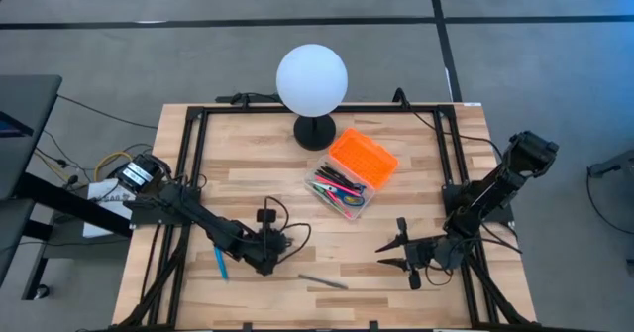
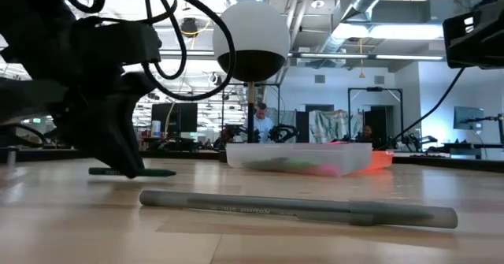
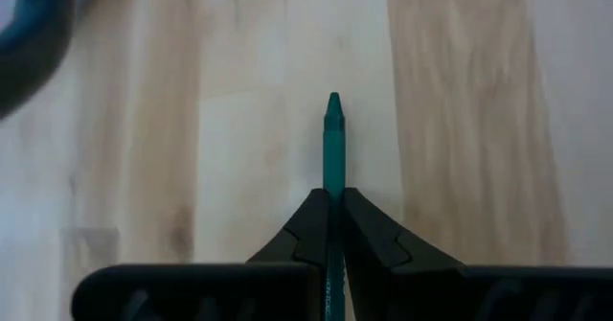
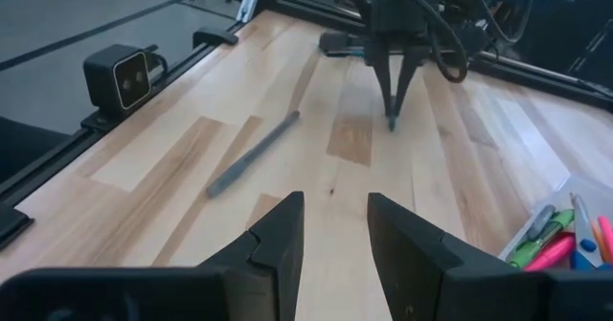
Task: Pick & place school supplies into a supply box
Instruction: Put the dark green crayon into the orange supply box
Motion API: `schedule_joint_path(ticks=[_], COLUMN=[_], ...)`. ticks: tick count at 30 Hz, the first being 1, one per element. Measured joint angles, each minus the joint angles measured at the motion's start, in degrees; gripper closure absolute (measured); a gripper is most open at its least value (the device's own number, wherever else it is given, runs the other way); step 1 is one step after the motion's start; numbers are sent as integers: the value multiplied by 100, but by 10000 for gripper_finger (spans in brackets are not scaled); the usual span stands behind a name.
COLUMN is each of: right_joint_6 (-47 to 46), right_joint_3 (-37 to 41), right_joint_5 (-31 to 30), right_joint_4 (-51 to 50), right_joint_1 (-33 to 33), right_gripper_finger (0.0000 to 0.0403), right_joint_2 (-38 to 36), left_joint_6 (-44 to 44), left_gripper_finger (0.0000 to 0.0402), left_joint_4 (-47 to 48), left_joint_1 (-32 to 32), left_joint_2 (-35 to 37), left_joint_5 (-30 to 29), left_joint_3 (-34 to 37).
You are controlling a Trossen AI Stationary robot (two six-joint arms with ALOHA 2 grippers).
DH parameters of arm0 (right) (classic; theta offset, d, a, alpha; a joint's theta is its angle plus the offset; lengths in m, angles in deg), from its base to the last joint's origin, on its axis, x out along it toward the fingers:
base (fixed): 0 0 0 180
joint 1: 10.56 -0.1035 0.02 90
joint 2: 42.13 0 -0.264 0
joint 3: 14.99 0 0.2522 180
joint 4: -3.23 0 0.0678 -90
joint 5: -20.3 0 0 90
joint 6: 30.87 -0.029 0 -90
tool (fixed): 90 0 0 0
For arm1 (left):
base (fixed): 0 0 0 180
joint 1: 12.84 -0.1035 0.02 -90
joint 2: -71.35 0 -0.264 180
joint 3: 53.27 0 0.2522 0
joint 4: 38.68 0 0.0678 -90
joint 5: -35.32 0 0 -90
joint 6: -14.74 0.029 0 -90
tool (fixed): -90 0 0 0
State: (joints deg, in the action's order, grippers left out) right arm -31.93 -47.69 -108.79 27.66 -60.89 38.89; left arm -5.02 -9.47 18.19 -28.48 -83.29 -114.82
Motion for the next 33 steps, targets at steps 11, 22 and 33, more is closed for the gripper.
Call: schedule_joint_path(ticks=[11,22,33], right_joint_6=[0,7,6], right_joint_3=[-1,0,-2], right_joint_5=[2,9,11], right_joint_4=[0,0,0], right_joint_1=[227,291,291], right_gripper_finger=[291,291,291], right_joint_2=[0,0,-2], left_joint_6=[1142,3782,4746], left_gripper_finger=[397,393,392], left_joint_4=[-654,-2641,-3642], left_joint_1=[-90,-1208,-2393], left_joint_2=[11,22,28], left_joint_5=[-1121,-842,843], left_joint_3=[-221,-232,-236])
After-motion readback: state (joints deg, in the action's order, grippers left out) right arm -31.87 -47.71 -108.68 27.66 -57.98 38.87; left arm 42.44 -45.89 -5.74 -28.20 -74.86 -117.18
